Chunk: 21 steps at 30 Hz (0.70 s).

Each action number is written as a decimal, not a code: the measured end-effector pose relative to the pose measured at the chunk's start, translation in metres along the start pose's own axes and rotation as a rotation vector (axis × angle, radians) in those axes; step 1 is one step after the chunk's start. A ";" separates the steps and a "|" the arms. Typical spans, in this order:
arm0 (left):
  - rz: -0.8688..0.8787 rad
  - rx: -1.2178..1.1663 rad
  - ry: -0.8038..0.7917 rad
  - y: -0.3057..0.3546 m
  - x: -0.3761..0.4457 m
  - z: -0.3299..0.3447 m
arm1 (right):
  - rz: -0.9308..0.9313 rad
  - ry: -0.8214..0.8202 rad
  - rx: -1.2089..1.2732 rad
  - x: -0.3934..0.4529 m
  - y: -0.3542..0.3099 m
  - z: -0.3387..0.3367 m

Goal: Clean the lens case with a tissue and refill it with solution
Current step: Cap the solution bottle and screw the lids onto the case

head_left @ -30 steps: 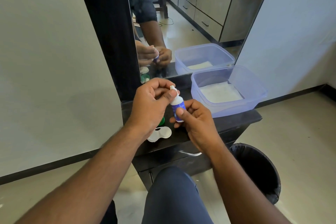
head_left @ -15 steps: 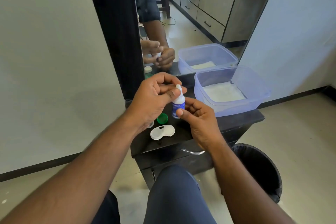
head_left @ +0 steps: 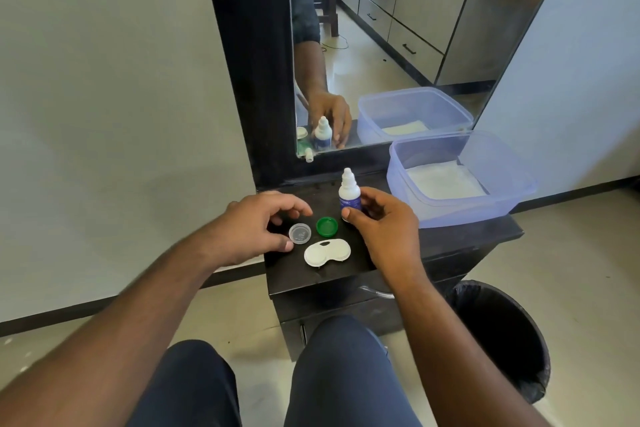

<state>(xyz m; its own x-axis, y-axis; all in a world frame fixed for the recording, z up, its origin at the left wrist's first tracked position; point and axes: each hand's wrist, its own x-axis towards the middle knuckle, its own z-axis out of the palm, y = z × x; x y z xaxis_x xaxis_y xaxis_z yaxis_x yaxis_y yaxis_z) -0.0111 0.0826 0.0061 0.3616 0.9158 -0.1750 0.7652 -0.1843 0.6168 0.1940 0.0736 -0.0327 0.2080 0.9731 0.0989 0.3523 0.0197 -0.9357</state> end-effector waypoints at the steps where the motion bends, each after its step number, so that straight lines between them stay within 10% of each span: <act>1: 0.009 0.012 -0.010 0.001 0.000 0.000 | 0.012 0.003 0.006 0.000 0.001 0.000; 14: 0.134 0.192 -0.100 0.009 0.013 -0.005 | -0.178 -0.110 -0.020 -0.027 0.013 -0.025; 21: 0.094 -0.438 0.121 0.004 -0.016 -0.007 | -0.240 -0.406 -0.246 -0.018 0.010 -0.033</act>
<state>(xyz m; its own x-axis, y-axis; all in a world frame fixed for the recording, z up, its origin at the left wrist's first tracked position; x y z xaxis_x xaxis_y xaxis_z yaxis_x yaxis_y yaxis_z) -0.0180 0.0697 0.0168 0.3339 0.9422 -0.0276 0.4254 -0.1245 0.8964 0.2239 0.0492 -0.0330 -0.2581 0.9591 0.1158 0.5602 0.2463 -0.7909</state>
